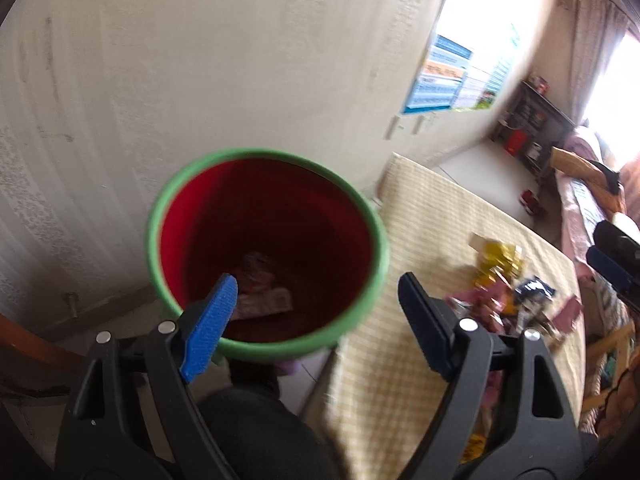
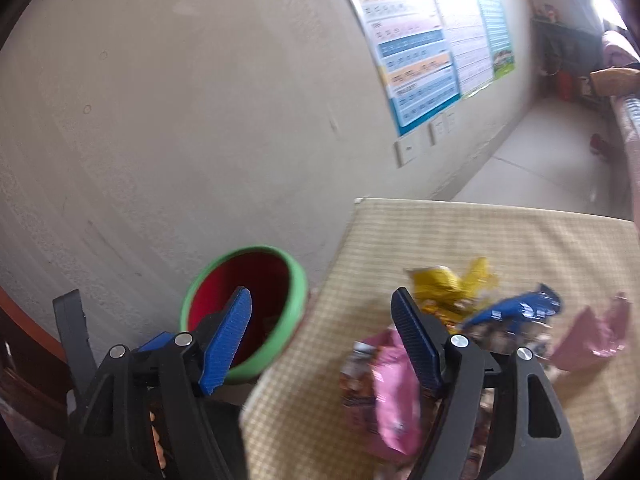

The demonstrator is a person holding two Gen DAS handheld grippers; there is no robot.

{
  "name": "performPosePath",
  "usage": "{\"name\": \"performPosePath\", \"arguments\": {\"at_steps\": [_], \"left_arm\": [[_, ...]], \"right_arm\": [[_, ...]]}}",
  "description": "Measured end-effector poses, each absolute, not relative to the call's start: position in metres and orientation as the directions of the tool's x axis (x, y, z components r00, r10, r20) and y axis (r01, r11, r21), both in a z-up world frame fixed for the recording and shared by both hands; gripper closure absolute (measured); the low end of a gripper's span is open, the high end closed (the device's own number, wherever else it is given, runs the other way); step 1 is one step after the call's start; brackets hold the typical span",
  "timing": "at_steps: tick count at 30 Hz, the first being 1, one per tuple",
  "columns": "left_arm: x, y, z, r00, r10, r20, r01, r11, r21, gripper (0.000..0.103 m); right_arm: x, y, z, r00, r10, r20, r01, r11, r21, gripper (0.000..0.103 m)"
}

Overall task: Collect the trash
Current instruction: 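Grasp the pink snack wrapper with the left tool while the right tool grasps crumpled paper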

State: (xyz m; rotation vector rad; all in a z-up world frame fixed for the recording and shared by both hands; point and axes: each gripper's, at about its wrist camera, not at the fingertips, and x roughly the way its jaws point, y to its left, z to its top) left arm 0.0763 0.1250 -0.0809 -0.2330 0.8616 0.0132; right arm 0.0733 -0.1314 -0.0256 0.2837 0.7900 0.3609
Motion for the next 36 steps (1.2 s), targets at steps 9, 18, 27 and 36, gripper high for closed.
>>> {"name": "performPosePath", "arguments": {"at_steps": [9,18,27,36], "left_arm": [[0.078,0.040,-0.105,0.552,-0.280,-0.786,0.073,0.955,-0.289,0.023],[0.114,-0.030,-0.149,0.434,-0.233,-0.870,0.124,0.972,-0.199,0.023],[0.120,-0.051,-0.169,0.368,-0.269,-0.890,0.167,0.961,-0.222,0.074],[0.097,-0.027,-0.153,0.395,-0.247,-0.885,0.142,0.968,-0.207,0.078]], "right_arm": [[0.019,-0.185,-0.068,0.618,0.338,-0.710,-0.082,0.926,0.369,0.032],[-0.013,-0.233,-0.089,0.618,0.303,-0.726,0.035,0.911,0.410,0.032],[-0.024,-0.255,-0.105,0.601,0.319,-0.733,0.083,0.887,0.454,0.032],[-0.014,-0.254,-0.116,0.580,0.323,-0.748,0.076,0.893,0.444,0.032]]}}
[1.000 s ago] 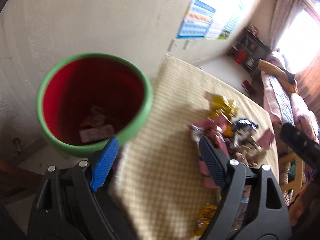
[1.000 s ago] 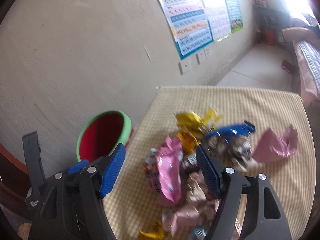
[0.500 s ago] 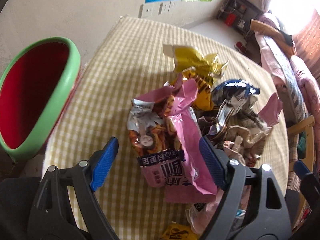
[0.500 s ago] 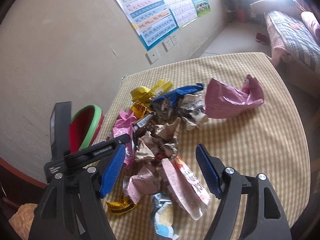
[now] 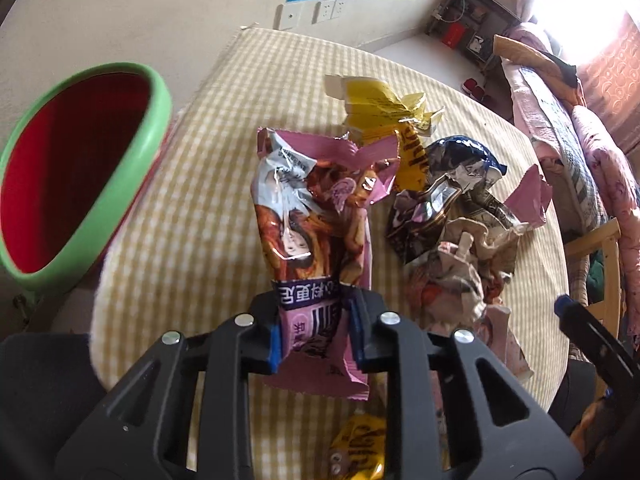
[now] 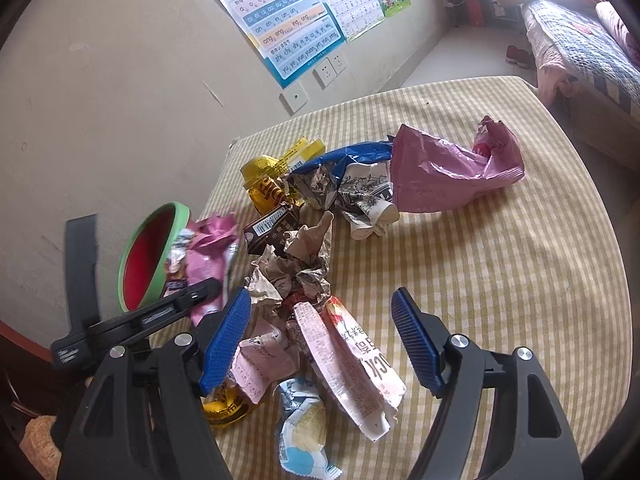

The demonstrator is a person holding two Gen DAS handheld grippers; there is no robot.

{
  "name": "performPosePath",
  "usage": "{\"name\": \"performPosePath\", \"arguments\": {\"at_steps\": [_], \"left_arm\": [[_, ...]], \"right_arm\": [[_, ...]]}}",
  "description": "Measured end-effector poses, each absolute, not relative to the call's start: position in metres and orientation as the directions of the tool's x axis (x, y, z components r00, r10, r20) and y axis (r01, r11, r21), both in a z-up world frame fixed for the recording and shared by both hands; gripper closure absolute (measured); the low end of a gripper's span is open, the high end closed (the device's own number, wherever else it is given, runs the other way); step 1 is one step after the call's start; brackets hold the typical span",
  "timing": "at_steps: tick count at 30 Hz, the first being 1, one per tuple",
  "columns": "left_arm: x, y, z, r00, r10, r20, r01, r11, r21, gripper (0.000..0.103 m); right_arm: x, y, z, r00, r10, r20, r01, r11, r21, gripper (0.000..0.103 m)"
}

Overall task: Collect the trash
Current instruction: 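Grasp the pink snack wrapper with the left tool while the right tool grasps crumpled paper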

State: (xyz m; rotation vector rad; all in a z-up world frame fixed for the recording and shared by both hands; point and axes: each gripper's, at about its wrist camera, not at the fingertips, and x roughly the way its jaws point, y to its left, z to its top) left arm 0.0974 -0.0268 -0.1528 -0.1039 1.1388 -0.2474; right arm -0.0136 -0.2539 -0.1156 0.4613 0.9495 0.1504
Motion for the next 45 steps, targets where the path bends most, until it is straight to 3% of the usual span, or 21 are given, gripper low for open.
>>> {"name": "performPosePath", "arguments": {"at_steps": [5,13,18,23,28,31,34,37,40,45], "left_arm": [[0.086,-0.017,-0.146,0.426,-0.236,-0.873,0.119,0.972,-0.204,0.073],[0.086,-0.012,-0.151,0.432,-0.235,-0.871,0.108,0.972,-0.209,0.065],[0.083,-0.008,-0.149,0.440,-0.243,-0.865,0.104,0.970,-0.219,0.052],[0.077,-0.009,-0.150,0.424,-0.253,-0.869,0.112,0.967,-0.227,0.045],[0.076,-0.012,-0.163,0.373,-0.239,-0.897,0.114,0.971,-0.211,0.045],[0.076,-0.012,-0.167,0.353,-0.247,-0.902,0.118,0.968,-0.220,0.065],[0.075,-0.010,-0.164,0.365,-0.271,-0.891,0.122,0.962,-0.242,0.072],[0.072,-0.007,-0.151,0.418,-0.281,-0.864,0.131,0.960,-0.249,0.074],[0.068,-0.004,-0.135,0.477,-0.271,-0.836,0.135,0.962,-0.235,0.074],[0.062,0.004,-0.113,0.547,-0.256,-0.797,0.133,0.966,-0.220,0.074]], "right_arm": [[0.006,-0.242,-0.119,0.551,0.318,-0.771,0.030,0.917,0.398,0.032],[0.033,-0.215,-0.123,0.517,0.337,-0.786,-0.068,0.932,0.355,0.020],[0.049,-0.207,-0.133,0.476,0.322,-0.818,-0.074,0.942,0.328,0.020],[0.054,-0.198,-0.140,0.455,0.301,-0.838,-0.097,0.952,0.289,0.020],[0.054,-0.194,-0.149,0.437,0.309,-0.845,-0.106,0.950,0.293,0.058],[0.051,-0.196,-0.147,0.451,0.317,-0.834,-0.100,0.947,0.306,0.069],[0.043,-0.200,-0.140,0.471,0.321,-0.822,-0.094,0.945,0.315,0.080],[0.034,-0.204,-0.129,0.499,0.342,-0.797,-0.092,0.935,0.343,0.086],[0.026,-0.204,-0.113,0.529,0.358,-0.770,-0.097,0.926,0.364,0.098],[0.018,-0.199,-0.085,0.579,0.369,-0.727,-0.133,0.923,0.362,0.099]]}}
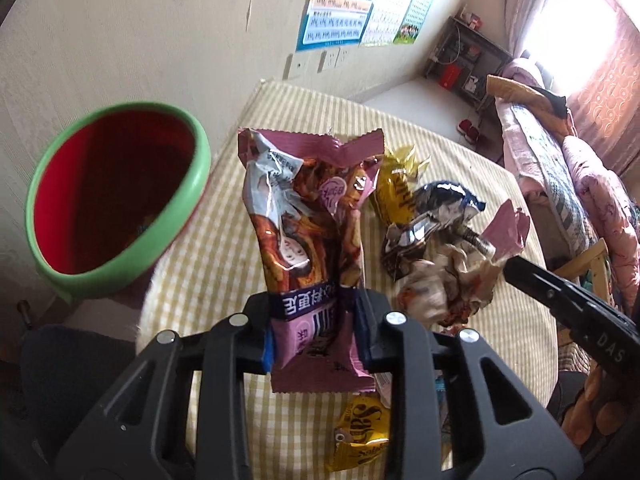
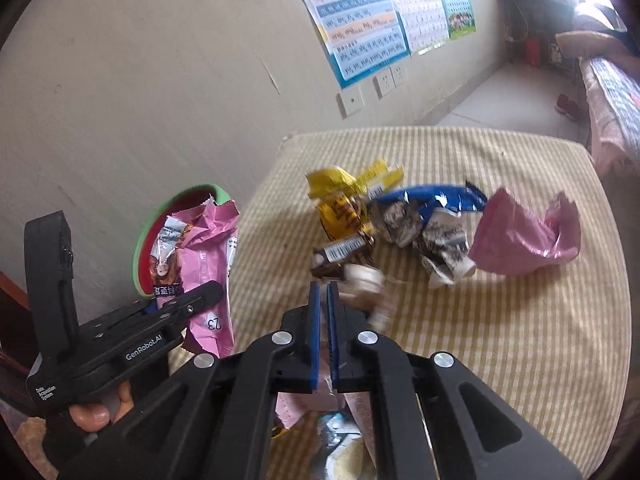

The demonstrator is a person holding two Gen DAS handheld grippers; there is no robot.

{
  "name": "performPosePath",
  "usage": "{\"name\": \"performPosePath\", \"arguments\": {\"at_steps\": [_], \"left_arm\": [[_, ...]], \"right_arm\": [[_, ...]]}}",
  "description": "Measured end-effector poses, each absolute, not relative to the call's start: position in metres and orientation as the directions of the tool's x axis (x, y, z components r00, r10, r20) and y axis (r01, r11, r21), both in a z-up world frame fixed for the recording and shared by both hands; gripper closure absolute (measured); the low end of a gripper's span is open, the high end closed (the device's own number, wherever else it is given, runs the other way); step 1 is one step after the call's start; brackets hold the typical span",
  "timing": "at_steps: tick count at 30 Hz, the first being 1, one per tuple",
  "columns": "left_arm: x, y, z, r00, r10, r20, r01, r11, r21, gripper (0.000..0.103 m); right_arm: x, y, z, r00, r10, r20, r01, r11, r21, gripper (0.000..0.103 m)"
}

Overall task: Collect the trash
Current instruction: 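Grasp the pink snack wrapper with the left tool while the right tool grasps crumpled paper, then carry both wrappers over the red bucket and open both tools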

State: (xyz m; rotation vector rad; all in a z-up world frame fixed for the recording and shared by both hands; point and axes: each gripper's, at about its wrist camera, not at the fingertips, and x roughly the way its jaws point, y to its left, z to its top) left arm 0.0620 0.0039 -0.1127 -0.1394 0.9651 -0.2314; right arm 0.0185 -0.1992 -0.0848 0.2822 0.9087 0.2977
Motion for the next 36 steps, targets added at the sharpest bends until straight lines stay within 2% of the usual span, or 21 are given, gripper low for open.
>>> {"name": "performPosePath", "arguments": {"at_steps": [3,4,5,6,7,16,21,25,36], "left_arm": [[0.058,0.007,-0.110,0.557,-0.251,-0.792,0.130,0.968,-0.215,0.074],[0.057,0.007,-0.110,0.557,-0.250,-0.792,0.128,0.968,-0.216,0.074],[0.057,0.009,-0.110,0.557,-0.249,-0.792,0.125,0.968,-0.217,0.074],[0.057,0.012,-0.109,0.559,-0.248,-0.791,0.121,0.969,-0.217,0.074],[0.057,0.013,-0.109,0.560,-0.246,-0.791,0.118,0.969,-0.217,0.074],[0.060,0.011,-0.113,0.550,-0.247,-0.798,0.107,0.968,-0.226,0.074],[0.062,0.012,-0.117,0.541,-0.245,-0.805,0.099,0.969,-0.228,0.073],[0.063,0.014,-0.120,0.538,-0.241,-0.808,0.091,0.969,-0.228,0.073],[0.059,0.017,-0.102,0.592,-0.222,-0.774,0.095,0.974,-0.207,0.073]], "right_arm": [[0.021,-0.195,-0.083,0.587,0.339,-0.735,-0.129,0.936,0.328,0.095],[0.022,-0.196,-0.086,0.585,0.323,-0.744,-0.116,0.941,0.317,0.087],[0.023,-0.197,-0.090,0.578,0.308,-0.756,-0.103,0.946,0.308,0.078],[0.024,-0.198,-0.094,0.574,0.288,-0.767,-0.081,0.951,0.297,0.055],[0.024,-0.201,-0.097,0.581,0.265,-0.770,-0.055,0.956,0.289,0.043],[0.057,-0.211,-0.142,0.476,0.261,-0.840,0.050,0.946,0.322,0.029],[0.074,-0.210,-0.164,0.423,0.273,-0.864,0.086,0.937,0.338,0.030],[0.073,-0.213,-0.163,0.435,0.284,-0.854,0.093,0.930,0.357,0.053],[0.030,-0.196,-0.091,0.562,0.327,-0.760,-0.031,0.926,0.376,0.055]]}}
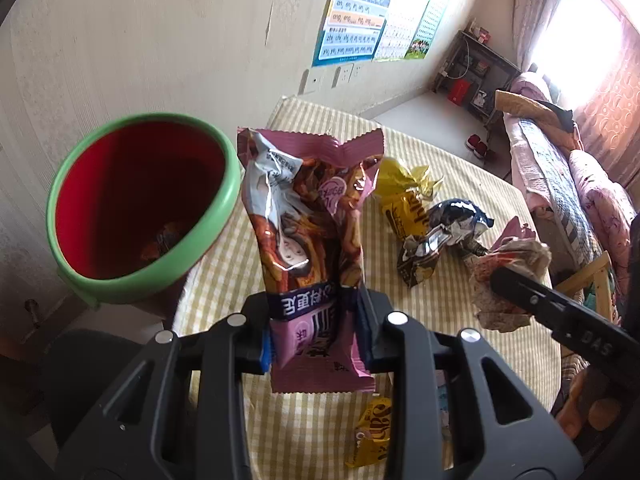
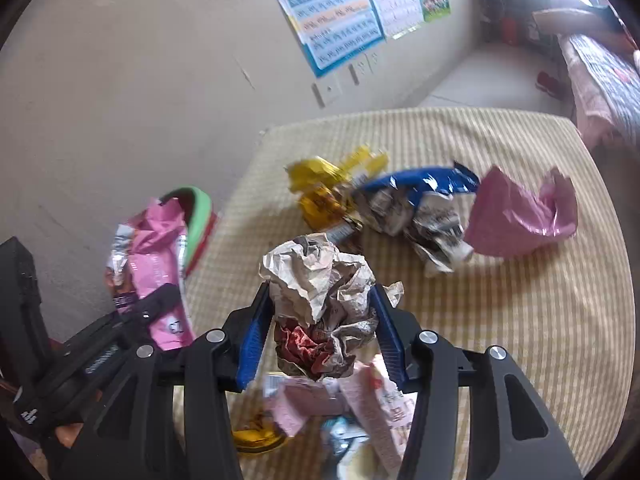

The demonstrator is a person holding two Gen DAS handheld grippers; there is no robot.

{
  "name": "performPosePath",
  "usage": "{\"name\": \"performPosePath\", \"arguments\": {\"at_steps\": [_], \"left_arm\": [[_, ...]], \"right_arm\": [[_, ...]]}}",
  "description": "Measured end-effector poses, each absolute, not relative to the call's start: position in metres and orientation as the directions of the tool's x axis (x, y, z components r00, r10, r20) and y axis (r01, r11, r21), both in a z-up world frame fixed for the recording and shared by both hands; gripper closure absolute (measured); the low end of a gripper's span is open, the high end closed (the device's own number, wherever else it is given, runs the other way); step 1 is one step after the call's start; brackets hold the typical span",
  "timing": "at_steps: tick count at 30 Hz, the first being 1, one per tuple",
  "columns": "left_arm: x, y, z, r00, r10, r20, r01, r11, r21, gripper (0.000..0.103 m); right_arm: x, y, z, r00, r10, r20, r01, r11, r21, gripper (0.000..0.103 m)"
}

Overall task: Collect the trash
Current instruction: 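Carry both wrappers over the red bucket and open both tools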

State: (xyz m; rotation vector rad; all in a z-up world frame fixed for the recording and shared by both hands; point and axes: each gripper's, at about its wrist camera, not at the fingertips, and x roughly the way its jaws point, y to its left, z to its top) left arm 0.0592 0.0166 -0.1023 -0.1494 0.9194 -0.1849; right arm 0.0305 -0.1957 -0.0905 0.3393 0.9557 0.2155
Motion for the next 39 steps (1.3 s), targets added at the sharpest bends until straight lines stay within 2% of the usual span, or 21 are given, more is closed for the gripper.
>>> {"name": "performPosePath", "arguments": {"at_steps": [11,20,39], "left_arm": [[0.056,0.044,-0.070,0.670,-0.137,-0.730,0.031,0.987,-0.156,0.073],[0.055,0.065,-0.063,0.692,-0.115,-0.713,-0.005,0.986,-0.165,0.072],[0.071,0.124,-0.074,0.667,-0.013,-0.745,-0.133,0.982,-0.136,0.072]], "right_arm": [[0.034,-0.150,-0.041,0.625,0.370,-0.688,-0.175,0.924,0.339,0.054],[0.041,-0.120,-0.040,0.602,0.391,-0.696,-0.234,0.920,0.314,0.054],[0.076,-0.055,-0.053,0.528,0.442,-0.725,-0.327,0.894,0.307,0.053]]}}
